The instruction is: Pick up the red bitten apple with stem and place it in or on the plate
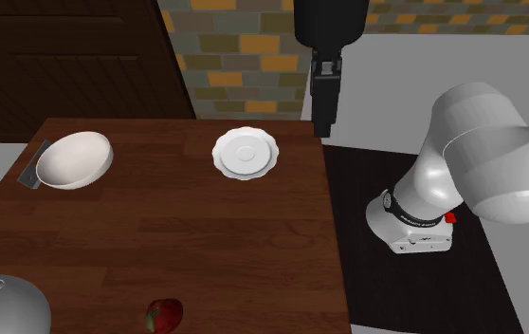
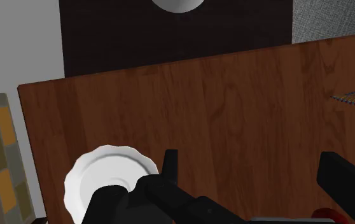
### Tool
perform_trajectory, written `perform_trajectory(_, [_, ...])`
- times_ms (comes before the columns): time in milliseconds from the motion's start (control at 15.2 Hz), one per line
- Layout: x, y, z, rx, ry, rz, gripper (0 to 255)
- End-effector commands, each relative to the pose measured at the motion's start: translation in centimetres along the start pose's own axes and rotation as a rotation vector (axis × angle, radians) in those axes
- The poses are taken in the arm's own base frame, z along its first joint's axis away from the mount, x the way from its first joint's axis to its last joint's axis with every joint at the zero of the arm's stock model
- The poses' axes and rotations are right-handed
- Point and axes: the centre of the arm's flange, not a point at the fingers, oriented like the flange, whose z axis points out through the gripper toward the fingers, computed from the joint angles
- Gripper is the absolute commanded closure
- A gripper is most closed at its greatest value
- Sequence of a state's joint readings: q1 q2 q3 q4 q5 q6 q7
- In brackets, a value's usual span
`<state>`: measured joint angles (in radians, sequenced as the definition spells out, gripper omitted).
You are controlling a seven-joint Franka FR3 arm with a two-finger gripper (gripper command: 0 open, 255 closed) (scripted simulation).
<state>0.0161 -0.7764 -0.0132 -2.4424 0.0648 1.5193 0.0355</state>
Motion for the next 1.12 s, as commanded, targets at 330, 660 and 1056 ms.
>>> perform_trajectory(330, [4.0,-3.8,3.2,0.014,0.005,0.0,0])
perform_trajectory(660, [8.1,-7.7,6.3,0.028,0.011,0.001,0])
perform_trajectory(1056, [13.0,-12.4,10.0,0.045,0.017,0.001,0])
